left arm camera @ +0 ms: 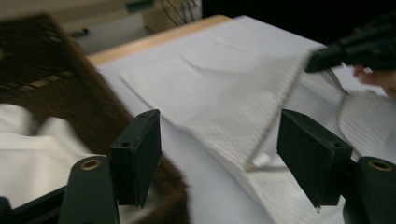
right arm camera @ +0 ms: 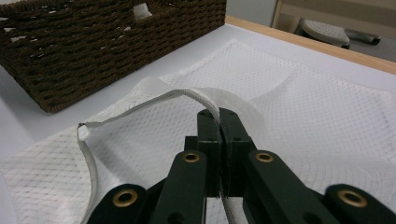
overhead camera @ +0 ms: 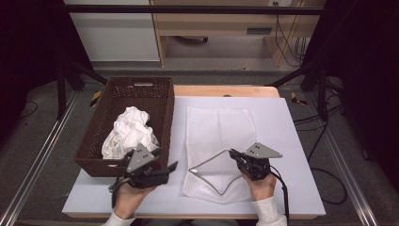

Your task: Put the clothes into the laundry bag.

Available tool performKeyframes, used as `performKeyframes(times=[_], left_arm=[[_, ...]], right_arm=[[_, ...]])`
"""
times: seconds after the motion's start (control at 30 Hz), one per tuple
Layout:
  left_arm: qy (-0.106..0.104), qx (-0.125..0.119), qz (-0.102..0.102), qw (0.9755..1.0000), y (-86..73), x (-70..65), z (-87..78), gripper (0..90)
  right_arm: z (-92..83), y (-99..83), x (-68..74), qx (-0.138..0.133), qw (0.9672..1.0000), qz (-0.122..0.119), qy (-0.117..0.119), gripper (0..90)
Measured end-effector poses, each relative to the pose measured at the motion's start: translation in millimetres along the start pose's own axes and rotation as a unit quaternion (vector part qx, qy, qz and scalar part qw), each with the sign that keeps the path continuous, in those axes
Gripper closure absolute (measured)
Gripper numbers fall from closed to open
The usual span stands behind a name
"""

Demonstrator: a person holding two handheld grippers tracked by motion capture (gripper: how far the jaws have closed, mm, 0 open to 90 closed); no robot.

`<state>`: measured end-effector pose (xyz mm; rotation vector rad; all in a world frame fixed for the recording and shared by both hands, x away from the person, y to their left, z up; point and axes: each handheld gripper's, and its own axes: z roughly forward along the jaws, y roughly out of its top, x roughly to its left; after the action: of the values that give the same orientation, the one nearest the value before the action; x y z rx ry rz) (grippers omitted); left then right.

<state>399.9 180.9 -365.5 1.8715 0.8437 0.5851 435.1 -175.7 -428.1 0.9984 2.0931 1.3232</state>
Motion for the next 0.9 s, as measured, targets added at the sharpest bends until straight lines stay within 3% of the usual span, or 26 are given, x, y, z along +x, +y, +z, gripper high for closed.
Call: performKeyframes(times=[0.03, 0.07, 0.13, 0.2, 0.23, 0.33, 0.37, 0.43, 0.47, 0.5, 0.53, 0.57, 0.63, 0.7, 0.83, 0.87, 0.9], left_arm=[[0.023, -0.013, 0.001, 0.9997, 8.7, 14.3, -12.8, 26.4], [0.023, -0.013, 0.001, 0.9997, 8.7, 14.3, -12.8, 26.1], [0.043, -0.028, -0.007, 0.9986, 13.9, 30.5, -21.2, 25.9], [0.065, -0.017, -0.012, 0.9976, 18.3, 47.2, -23.3, 24.3], [0.087, 0.002, -0.018, 0.9961, 21.9, 63.7, -23.7, 22.2], [0.093, 0.008, -0.021, 0.9954, 25.0, 82.3, -21.0, 19.3], [0.093, 0.008, -0.021, 0.9954, 25.0, 82.3, -21.0, 18.2], [0.103, 0.029, -0.022, 0.9940, 26.1, 101.5, -10.7, 16.1], [0.103, 0.029, -0.022, 0.9940, 26.1, 101.5, -10.7, 15.1], [0.116, 0.051, -0.019, 0.9918, 25.2, 111.8, -2.7, 14.8], [0.116, 0.051, -0.019, 0.9918, 25.2, 111.8, -2.7, 14.1], [0.118, 0.071, -0.012, 0.9904, 23.4, 119.9, 4.9, 13.0], [0.118, 0.076, -0.008, 0.9901, 22.1, 123.7, 8.6, 12.6], [0.124, 0.104, 0.000, 0.9868, 17.6, 132.9, 19.0, 9.7], [0.119, 0.125, 0.008, 0.9849, 12.5, 139.6, 28.5, 6.5], [0.105, 0.144, 0.005, 0.9840, 11.0, 143.2, 34.0, 6.1], [0.111, 0.148, 0.007, 0.9827, 11.2, 143.5, 35.3, 5.4]], right_arm=[[-0.1, -0.2, -0.4, 0.002, 1.0000, 0.001, -0.001, 88.6], [-0.1, -0.2, -0.4, 0.002, 1.0000, 0.001, -0.001, 88.6], [-0.3, -0.6, -0.2, 0.003, 1.0000, 0.001, -0.001, 88.6], [-0.7, -0.7, -0.4, 0.003, 1.0000, 0.002, -0.001, 88.6], [-1.2, -0.7, -1.0, 0.004, 1.0000, 0.002, -0.001, 88.6], [-1.3, -1.1, -2.4, 0.005, 1.0000, 0.003, 0.000, 88.6], [-1.3, -1.1, -2.4, 0.005, 1.0000, 0.003, 0.000, 88.6], [-0.5, -1.7, -2.4, 0.009, 1.0000, 0.004, 0.000, 88.6], [-0.5, -1.7, -2.4, 0.009, 1.0000, 0.004, 0.000, 88.6], [-0.4, -1.9, -2.6, 0.010, 0.9999, 0.004, 0.001, 88.6], [-0.5, -2.0, -2.8, 0.010, 0.9999, 0.004, 0.001, 88.6], [-0.6, -2.2, -3.1, 0.012, 0.9999, 0.006, 0.001, 88.6], [-0.5, -2.3, -3.6, 0.012, 0.9999, 0.006, 0.001, 88.6], [-0.5, -2.7, -4.0, 0.014, 0.9999, 0.008, 0.001, 88.6], [-0.2, -2.9, -4.4, 0.016, 0.9998, 0.008, 0.002, 88.6], [0.1, -3.2, -4.9, 0.017, 0.9998, 0.007, 0.003, 88.6], [0.1, -3.3, -4.8, 0.019, 0.9998, 0.009, 0.003, 88.6]])
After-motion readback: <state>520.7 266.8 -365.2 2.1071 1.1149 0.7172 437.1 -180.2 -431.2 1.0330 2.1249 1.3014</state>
